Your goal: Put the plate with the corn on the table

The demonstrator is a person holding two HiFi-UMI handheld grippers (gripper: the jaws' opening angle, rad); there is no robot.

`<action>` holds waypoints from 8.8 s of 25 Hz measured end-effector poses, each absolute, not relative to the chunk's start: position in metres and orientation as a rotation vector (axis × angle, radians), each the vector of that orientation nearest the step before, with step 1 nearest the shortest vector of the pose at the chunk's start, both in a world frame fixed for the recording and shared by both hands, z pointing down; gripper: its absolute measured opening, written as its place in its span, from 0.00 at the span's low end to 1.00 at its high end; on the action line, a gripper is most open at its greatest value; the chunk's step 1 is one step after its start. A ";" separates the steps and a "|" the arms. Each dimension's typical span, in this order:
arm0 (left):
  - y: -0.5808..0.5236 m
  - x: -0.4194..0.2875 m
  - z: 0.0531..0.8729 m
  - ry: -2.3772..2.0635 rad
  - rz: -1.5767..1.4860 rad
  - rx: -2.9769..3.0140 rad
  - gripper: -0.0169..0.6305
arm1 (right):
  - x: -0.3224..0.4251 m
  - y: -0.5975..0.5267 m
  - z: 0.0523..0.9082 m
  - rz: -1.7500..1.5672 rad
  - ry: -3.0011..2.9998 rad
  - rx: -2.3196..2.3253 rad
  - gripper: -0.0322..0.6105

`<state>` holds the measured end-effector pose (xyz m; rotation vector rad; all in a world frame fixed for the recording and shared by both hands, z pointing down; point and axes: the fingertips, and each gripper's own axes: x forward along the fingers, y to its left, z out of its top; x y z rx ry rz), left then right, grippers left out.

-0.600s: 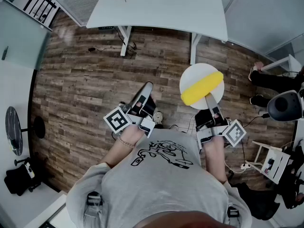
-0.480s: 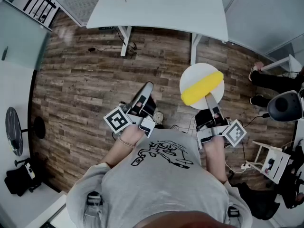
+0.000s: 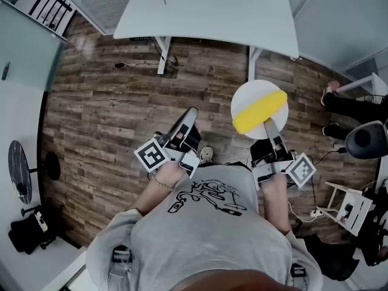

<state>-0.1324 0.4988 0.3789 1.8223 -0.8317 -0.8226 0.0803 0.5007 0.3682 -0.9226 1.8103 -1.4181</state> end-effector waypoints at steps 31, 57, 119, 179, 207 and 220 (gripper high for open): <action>0.311 -0.114 0.368 -0.858 -0.842 1.846 0.07 | 0.115 0.315 0.378 -1.422 1.775 -0.930 0.09; 0.090 -0.020 0.372 -0.870 -0.841 1.816 0.07 | 0.204 0.102 0.394 -1.475 1.782 -0.950 0.09; -0.177 -0.087 0.373 -0.727 -0.777 1.802 0.07 | 0.122 -0.153 0.410 -1.449 1.715 -1.036 0.09; -0.174 -0.092 0.369 -0.772 -0.793 1.794 0.07 | 0.174 -0.165 0.648 -1.685 1.571 -1.096 0.09; -0.175 -0.093 0.366 -0.767 -0.810 1.774 0.07 | 0.162 -0.166 0.709 -1.774 1.557 -1.018 0.09; -0.175 -0.093 0.366 -0.769 -0.807 1.775 0.07 | 0.167 -0.168 0.728 -1.799 1.534 -1.051 0.10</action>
